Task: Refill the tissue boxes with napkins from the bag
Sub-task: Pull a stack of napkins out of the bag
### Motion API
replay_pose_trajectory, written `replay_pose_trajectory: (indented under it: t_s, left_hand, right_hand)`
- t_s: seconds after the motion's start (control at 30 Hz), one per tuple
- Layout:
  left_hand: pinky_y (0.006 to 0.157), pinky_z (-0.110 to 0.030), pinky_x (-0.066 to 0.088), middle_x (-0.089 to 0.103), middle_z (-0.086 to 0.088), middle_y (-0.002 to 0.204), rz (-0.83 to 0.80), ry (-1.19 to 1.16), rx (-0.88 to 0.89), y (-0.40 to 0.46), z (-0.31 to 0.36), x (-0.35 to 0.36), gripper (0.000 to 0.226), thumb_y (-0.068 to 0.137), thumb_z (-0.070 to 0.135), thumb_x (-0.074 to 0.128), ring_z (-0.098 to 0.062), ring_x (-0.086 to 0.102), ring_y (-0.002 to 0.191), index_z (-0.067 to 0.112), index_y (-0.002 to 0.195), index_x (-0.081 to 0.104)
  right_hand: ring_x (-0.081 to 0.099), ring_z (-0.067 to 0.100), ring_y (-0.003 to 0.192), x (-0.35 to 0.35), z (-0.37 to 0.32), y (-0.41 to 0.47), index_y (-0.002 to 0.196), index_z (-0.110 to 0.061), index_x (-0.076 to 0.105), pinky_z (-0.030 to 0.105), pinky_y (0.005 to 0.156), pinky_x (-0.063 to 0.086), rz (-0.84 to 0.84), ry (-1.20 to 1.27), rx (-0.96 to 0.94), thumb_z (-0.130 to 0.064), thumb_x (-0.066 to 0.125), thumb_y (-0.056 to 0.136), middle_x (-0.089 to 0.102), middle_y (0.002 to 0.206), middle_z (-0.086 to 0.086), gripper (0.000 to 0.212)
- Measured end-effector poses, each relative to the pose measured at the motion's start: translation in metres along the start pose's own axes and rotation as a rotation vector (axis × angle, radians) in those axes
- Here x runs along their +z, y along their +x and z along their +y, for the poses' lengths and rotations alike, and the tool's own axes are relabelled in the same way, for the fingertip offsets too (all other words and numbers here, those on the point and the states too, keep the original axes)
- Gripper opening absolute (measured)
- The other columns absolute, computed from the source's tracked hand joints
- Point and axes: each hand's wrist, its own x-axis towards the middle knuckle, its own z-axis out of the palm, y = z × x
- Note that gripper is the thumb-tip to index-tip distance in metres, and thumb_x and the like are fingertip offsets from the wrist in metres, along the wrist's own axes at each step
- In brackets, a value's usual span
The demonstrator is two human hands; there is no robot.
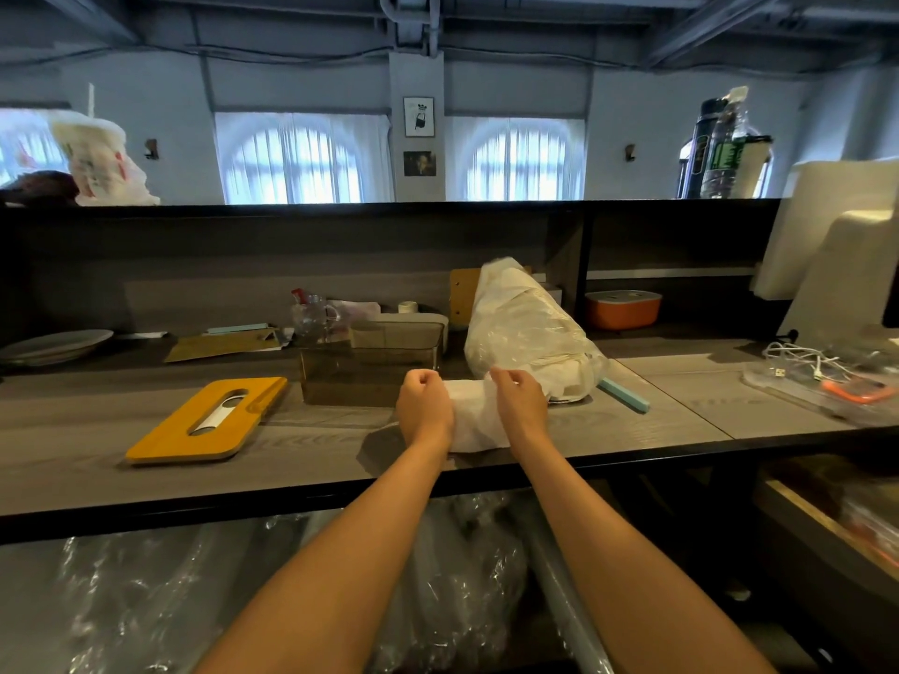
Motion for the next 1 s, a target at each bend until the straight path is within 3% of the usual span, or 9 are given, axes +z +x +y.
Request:
replay_pose_trajectory:
  t_s: [0.13,0.2,0.37,0.47,0.53,0.6,0.73,0.87,1.0]
  left_hand:
    - [0.074,-0.03,0.042,0.062,-0.003,0.109,-0.049,0.001,0.035,-0.002,-0.003,0.003,0.023,0.101,0.027,0.047,-0.017,0.054,0.098,0.015,0.112,0.062]
    - [0.079,-0.031,0.042,0.06,-0.003,0.11,0.012,0.015,0.015,0.0,-0.003,0.001,0.024,0.102,0.024,0.045,-0.017,0.053,0.098,0.014,0.116,0.061]
    - [0.082,-0.033,0.043,0.06,-0.004,0.113,-0.128,0.028,0.034,0.0,-0.004,0.001,0.029,0.102,0.029,0.043,-0.019,0.054,0.102,0.015,0.12,0.06]
    - [0.083,-0.035,0.045,0.06,-0.006,0.12,-0.054,0.027,0.006,0.004,-0.005,-0.001,0.032,0.102,0.023,0.038,-0.022,0.055,0.105,0.015,0.123,0.062]
    - [0.089,-0.038,0.048,0.061,-0.006,0.116,-0.11,-0.038,0.008,0.002,-0.004,0.0,0.03,0.102,0.029,0.041,-0.023,0.057,0.105,0.017,0.117,0.064]
    - [0.094,-0.042,0.05,0.063,-0.004,0.111,-0.152,-0.062,0.023,-0.001,-0.004,0.0,0.029,0.102,0.034,0.043,-0.023,0.058,0.104,0.017,0.11,0.066]
    - [0.098,-0.048,0.05,0.059,-0.003,0.113,-0.03,-0.023,0.019,-0.001,-0.004,-0.001,0.018,0.102,0.025,0.042,-0.025,0.057,0.109,0.023,0.106,0.06]
    - [0.09,-0.039,0.051,0.065,-0.001,0.1,-0.177,-0.03,0.064,-0.004,-0.002,0.001,0.023,0.1,0.032,0.047,-0.021,0.06,0.097,0.017,0.1,0.066]
    - [0.08,-0.039,0.053,0.069,-0.007,0.084,-0.136,0.14,0.152,-0.004,-0.004,0.003,0.036,0.102,0.034,0.049,-0.022,0.065,0.083,0.01,0.084,0.069]
  right_hand:
    - [0.052,0.016,0.09,0.002,0.0,-0.002,0.097,-0.011,0.065,0.042,0.092,0.046,-0.065,-0.078,-0.021,-0.031,0.051,0.098,0.063,0.1,0.007,0.025]
    - [0.051,0.017,0.089,0.001,0.0,-0.001,0.1,-0.004,0.065,0.041,0.086,0.045,-0.01,-0.057,-0.003,-0.028,0.049,0.098,0.063,0.103,0.013,0.028]
    - [0.05,0.015,0.1,0.003,0.0,-0.002,0.119,-0.011,0.061,0.031,0.087,0.041,-0.087,-0.061,-0.021,-0.031,0.047,0.1,0.058,0.111,0.002,0.031]
    - [0.051,0.016,0.097,0.001,0.002,-0.001,0.109,-0.011,0.062,0.03,0.084,0.04,-0.012,0.001,0.012,-0.025,0.048,0.1,0.06,0.108,0.005,0.022]
    - [0.051,0.016,0.094,0.0,0.001,-0.003,0.1,-0.014,0.059,0.032,0.082,0.041,-0.047,-0.009,0.027,-0.031,0.05,0.099,0.057,0.098,0.001,0.019]
    - [0.052,0.016,0.093,0.0,0.0,-0.004,0.1,-0.015,0.059,0.031,0.081,0.041,-0.083,-0.029,0.013,-0.034,0.051,0.098,0.056,0.094,-0.001,0.021]
    - [0.051,0.016,0.095,-0.001,-0.002,-0.006,0.107,-0.013,0.062,0.028,0.078,0.039,-0.028,0.022,0.017,-0.026,0.051,0.098,0.059,0.106,0.004,0.019]
    - [0.055,0.014,0.094,0.0,-0.005,-0.01,0.103,-0.019,0.062,0.03,0.082,0.041,-0.106,-0.028,-0.004,-0.036,0.052,0.097,0.061,0.101,-0.001,0.02]
    - [0.053,0.011,0.074,-0.002,-0.008,-0.015,0.08,-0.015,0.063,0.027,0.066,0.041,-0.04,-0.043,-0.06,-0.036,0.047,0.1,0.061,0.079,0.002,0.034]
